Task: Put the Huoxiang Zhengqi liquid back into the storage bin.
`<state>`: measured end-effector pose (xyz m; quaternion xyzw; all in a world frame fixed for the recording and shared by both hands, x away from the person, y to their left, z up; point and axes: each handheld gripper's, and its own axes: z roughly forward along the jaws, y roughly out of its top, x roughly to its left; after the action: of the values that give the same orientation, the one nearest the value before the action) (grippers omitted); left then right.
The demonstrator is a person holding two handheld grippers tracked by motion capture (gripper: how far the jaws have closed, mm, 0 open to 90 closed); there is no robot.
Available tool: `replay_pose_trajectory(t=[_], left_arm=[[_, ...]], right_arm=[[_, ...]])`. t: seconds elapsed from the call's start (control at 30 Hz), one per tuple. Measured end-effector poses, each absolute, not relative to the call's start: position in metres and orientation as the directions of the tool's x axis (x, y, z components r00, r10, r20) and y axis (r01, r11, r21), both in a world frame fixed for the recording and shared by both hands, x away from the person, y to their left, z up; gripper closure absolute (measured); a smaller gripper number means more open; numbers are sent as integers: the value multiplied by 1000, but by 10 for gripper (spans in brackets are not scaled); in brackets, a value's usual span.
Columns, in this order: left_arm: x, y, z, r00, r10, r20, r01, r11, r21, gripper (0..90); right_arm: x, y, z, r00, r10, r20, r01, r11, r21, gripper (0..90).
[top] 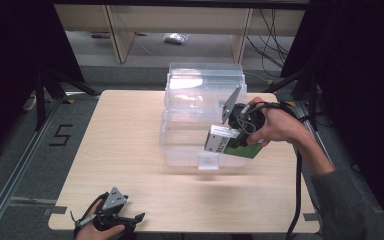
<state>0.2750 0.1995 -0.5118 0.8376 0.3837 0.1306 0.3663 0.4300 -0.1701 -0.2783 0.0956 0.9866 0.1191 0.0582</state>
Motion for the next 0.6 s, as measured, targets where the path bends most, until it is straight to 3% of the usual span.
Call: replay_pose_trajectory(t=[0.03, 0.07, 0.13, 0.6], left_arm=[[275, 200, -512, 671, 738, -62, 547, -437, 714, 155], [275, 198, -513, 661, 746, -75, 552, -416, 723, 155], [275, 198, -513, 662, 746, -66, 550, -425, 719, 155], [275, 200, -514, 670, 740, -62, 549, -437, 712, 155]], right_arm=[[430, -170, -278, -975, 202, -92, 175, 953, 246, 645], [438, -169, -277, -984, 140, -108, 112, 965, 236, 645], [437, -167, -276, -979, 182, -87, 157, 958, 242, 645], [472, -164, -289, -984, 153, -93, 129, 965, 227, 645]])
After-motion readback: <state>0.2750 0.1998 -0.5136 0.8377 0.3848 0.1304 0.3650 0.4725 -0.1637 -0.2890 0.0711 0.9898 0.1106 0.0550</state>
